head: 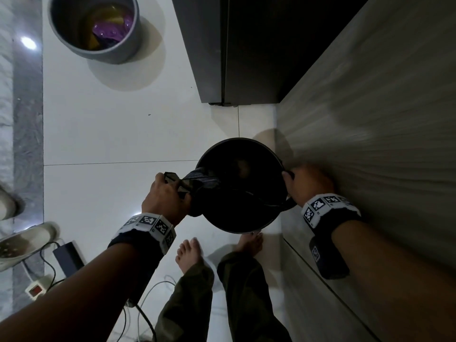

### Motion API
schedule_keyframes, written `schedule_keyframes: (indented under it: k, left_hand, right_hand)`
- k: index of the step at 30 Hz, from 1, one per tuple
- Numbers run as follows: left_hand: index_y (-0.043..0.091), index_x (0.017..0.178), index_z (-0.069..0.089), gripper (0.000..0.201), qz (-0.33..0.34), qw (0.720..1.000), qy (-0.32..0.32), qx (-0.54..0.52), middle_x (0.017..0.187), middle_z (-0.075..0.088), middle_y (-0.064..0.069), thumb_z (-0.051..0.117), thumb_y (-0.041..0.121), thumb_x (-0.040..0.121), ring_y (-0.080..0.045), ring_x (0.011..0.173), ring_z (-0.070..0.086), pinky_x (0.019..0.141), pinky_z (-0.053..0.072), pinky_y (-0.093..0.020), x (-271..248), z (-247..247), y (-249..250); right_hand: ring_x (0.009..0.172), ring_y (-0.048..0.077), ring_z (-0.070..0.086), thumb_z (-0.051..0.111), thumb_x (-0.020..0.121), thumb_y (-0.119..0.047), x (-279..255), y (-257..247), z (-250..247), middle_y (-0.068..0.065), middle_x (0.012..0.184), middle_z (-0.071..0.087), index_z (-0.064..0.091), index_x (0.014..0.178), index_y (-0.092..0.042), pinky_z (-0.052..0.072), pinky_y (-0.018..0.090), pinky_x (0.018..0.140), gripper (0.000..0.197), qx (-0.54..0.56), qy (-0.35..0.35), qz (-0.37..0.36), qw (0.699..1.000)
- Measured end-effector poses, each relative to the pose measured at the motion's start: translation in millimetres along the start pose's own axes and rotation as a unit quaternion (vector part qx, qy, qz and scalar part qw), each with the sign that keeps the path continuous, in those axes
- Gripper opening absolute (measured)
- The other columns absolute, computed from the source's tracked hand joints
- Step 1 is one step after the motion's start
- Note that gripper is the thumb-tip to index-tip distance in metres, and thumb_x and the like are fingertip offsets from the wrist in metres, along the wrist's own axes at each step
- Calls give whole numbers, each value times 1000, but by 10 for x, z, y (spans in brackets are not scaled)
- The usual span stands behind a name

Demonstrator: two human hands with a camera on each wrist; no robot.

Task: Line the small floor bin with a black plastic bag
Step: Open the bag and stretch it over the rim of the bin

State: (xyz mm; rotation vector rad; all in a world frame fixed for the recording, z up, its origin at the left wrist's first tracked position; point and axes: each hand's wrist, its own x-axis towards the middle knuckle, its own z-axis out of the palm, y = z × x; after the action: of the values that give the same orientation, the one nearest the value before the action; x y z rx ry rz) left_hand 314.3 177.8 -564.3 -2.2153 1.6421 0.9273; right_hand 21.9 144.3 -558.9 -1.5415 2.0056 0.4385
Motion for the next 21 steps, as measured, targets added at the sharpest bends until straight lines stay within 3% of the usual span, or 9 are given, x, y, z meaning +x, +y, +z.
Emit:
schedule_keyframes:
  k: [4, 6, 8, 12, 14, 15, 18, 19, 21]
  left_hand:
    - [17, 109, 62, 36, 0, 1000, 12, 17, 117, 42, -12, 58, 38, 80, -32, 105, 54, 70, 48, -40, 65, -85, 6]
    - [14, 107, 61, 37, 4, 999, 17, 33, 118, 41, -12, 60, 37, 79, -31, 107, 52, 68, 47, -39, 126, -131, -9]
    - [10, 108, 59, 38, 5, 999, 22, 43, 118, 39, -13, 60, 33, 77, -32, 106, 52, 64, 46, -39, 206, -180, -38]
    - [7, 111, 54, 44, 15, 997, 15, 69, 120, 36, -13, 63, 32, 76, -31, 110, 50, 64, 46, -39, 371, -241, -81]
    - [6, 113, 52, 46, 24, 997, 13, 76, 122, 35, -13, 63, 33, 77, -31, 114, 48, 67, 46, -40, 442, -241, -68]
    - [5, 113, 51, 46, 29, 996, 14, 78, 123, 35, -14, 62, 32, 77, -31, 116, 45, 70, 47, -42, 470, -236, -53]
    - [1, 116, 51, 50, 50, 993, 26, 106, 127, 38, -18, 57, 33, 77, -34, 125, 35, 90, 44, -47, 541, -184, -14]
    - [1, 117, 51, 52, 52, 990, 31, 124, 132, 38, -19, 55, 35, 78, -34, 130, 30, 99, 39, -48, 555, -165, 4]
    - [4, 126, 47, 56, 38, 989, 37, 139, 146, 30, -17, 47, 39, 83, -33, 142, 14, 114, 16, -50, 581, -125, 50]
  right_hand:
    - [97, 40, 61, 42, 97, -25, 76, -25, -188, 29, 106, 64, 64, 99, 8, 42, 34, 73, 39, 131, 99, 44, 985]
    - [102, 39, 61, 43, 96, -17, 116, -32, -248, 26, 111, 64, 61, 107, 2, 45, 34, 79, 28, 200, 128, 70, 969]
    - [103, 35, 62, 42, 94, -7, 158, -33, -272, 21, 113, 65, 58, 113, -9, 44, 29, 77, 26, 265, 134, 92, 950]
    - [96, 33, 62, 38, 83, 9, 240, -43, -268, 15, 104, 65, 61, 89, -16, 43, 28, 74, 35, 274, 135, 71, 950]
    - [94, 32, 63, 38, 81, 8, 279, -58, -242, 10, 102, 66, 64, 75, -22, 48, 30, 78, 40, 238, 117, 43, 963]
    - [97, 31, 62, 39, 83, 5, 298, -67, -231, 8, 106, 65, 67, 76, -25, 49, 32, 82, 41, 211, 105, 32, 971]
    - [113, 30, 52, 41, 88, -9, 342, -91, -199, 6, 123, 59, 70, 100, -24, 45, 41, 98, 35, 109, 72, -6, 991]
    - [115, 29, 49, 41, 88, -16, 346, -102, -192, 7, 125, 58, 68, 105, -23, 43, 42, 99, 32, 83, 67, -13, 994]
    - [114, 30, 47, 43, 89, -34, 351, -114, -176, 9, 123, 58, 64, 110, -20, 41, 40, 96, 33, 52, 62, -16, 997]
